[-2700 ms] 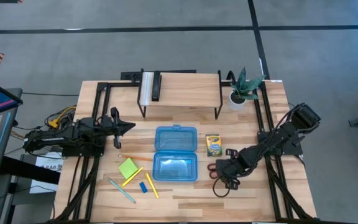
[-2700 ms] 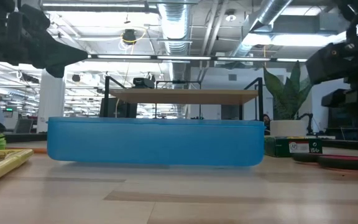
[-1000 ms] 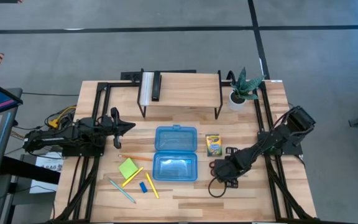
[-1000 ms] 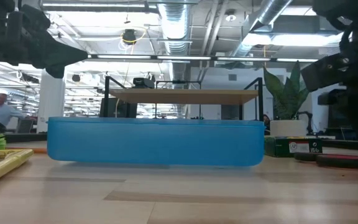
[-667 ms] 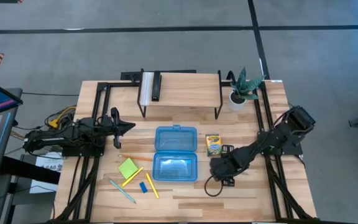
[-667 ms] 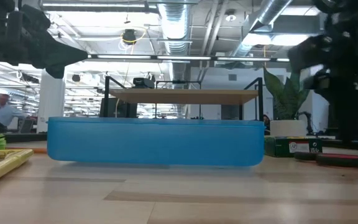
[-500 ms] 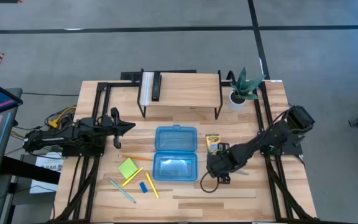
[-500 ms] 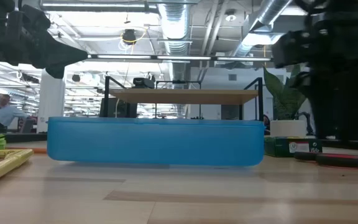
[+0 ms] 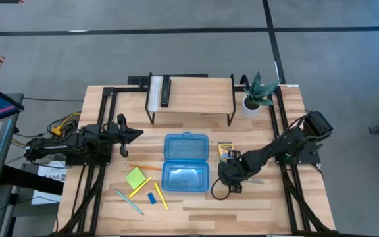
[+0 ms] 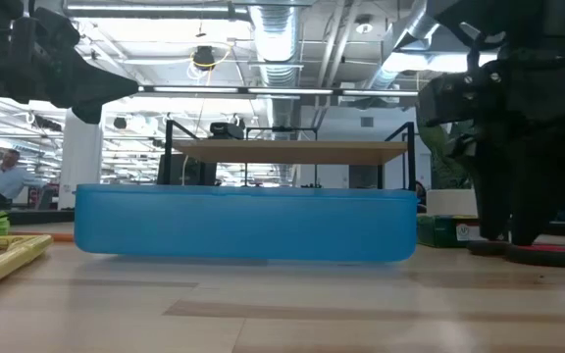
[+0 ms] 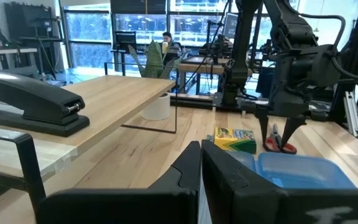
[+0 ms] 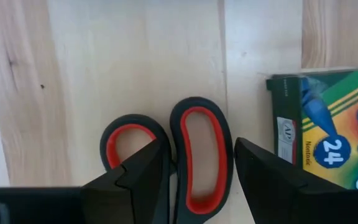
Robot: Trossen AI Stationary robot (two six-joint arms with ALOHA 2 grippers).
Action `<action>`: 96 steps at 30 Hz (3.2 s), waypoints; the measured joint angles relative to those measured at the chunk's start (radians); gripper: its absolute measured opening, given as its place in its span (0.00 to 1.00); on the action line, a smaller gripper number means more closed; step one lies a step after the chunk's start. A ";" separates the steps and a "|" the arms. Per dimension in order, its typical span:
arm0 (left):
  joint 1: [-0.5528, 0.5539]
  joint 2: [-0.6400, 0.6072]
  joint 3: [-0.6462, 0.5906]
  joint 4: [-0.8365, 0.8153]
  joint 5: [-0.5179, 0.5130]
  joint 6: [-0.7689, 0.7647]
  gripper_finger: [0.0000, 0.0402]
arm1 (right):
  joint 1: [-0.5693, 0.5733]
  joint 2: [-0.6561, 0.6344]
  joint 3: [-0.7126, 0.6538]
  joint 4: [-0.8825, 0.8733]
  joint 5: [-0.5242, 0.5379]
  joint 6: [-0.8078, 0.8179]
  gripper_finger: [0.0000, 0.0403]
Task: Pack school essentials
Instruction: Put the black scissors into the blue supply box
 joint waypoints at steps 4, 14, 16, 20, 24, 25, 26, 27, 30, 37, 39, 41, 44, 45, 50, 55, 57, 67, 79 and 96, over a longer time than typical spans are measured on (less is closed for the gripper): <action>0.000 0.000 0.000 0.000 0.000 0.000 0.01 | 0.001 0.000 -0.001 0.002 0.000 0.000 0.55; 0.000 0.000 0.000 0.000 0.000 0.000 0.01 | 0.001 0.002 0.035 -0.079 -0.002 0.001 0.55; 0.000 0.000 0.000 0.000 0.000 0.000 0.01 | 0.001 0.002 0.052 -0.094 -0.002 -0.005 0.55; 0.000 0.000 0.000 0.000 0.000 0.000 0.01 | 0.001 0.002 0.069 -0.094 -0.002 -0.016 0.55; 0.000 0.000 0.000 0.000 0.000 0.000 0.01 | 0.006 0.002 0.069 -0.097 -0.016 -0.016 0.55; 0.000 0.000 0.000 0.000 0.000 0.000 0.01 | 0.010 0.002 0.069 -0.096 -0.025 -0.016 0.55; 0.000 0.000 0.000 0.000 0.000 0.000 0.01 | 0.016 0.002 0.069 -0.095 -0.028 -0.016 0.55; 0.000 0.000 0.000 0.000 0.000 0.000 0.01 | 0.022 0.002 0.067 -0.089 -0.029 -0.015 0.55; 0.000 0.000 0.000 0.000 0.000 0.000 0.01 | 0.035 0.001 0.040 -0.048 -0.032 -0.008 0.55; 0.000 0.000 0.000 0.000 0.000 0.000 0.01 | 0.037 -0.001 -0.047 0.045 -0.031 0.019 0.55; 0.000 0.000 0.000 0.000 0.000 0.000 0.01 | 0.031 -0.005 -0.066 0.064 -0.031 0.022 0.54; 0.000 0.000 0.000 0.000 0.000 0.000 0.01 | 0.031 -0.006 -0.078 0.064 -0.030 0.021 0.52; 0.000 0.000 0.000 0.000 0.000 0.000 0.01 | 0.031 -0.005 -0.083 0.064 -0.026 0.007 0.46; 0.000 0.000 0.000 0.000 0.000 0.000 0.01 | 0.031 -0.004 -0.083 0.065 -0.025 -0.001 0.42; 0.000 0.000 0.000 0.000 0.000 0.000 0.01 | 0.032 -0.003 -0.084 0.080 -0.024 -0.014 0.23; 0.000 0.000 0.000 0.000 0.000 0.000 0.01 | 0.032 -0.003 -0.082 0.083 -0.024 -0.016 0.14; 0.000 0.000 0.000 0.000 0.000 -0.001 0.01 | 0.032 -0.002 -0.075 0.077 -0.024 -0.016 0.15; 0.000 0.000 0.000 0.000 0.000 -0.001 0.01 | 0.029 0.005 -0.009 0.007 -0.025 -0.041 0.17; 0.000 0.000 0.000 0.000 0.000 -0.008 0.01 | 0.023 0.004 0.085 -0.065 -0.025 -0.070 0.17; 0.000 0.000 0.000 0.000 0.000 -0.015 0.01 | -0.123 0.002 0.351 0.155 -0.018 -0.384 0.17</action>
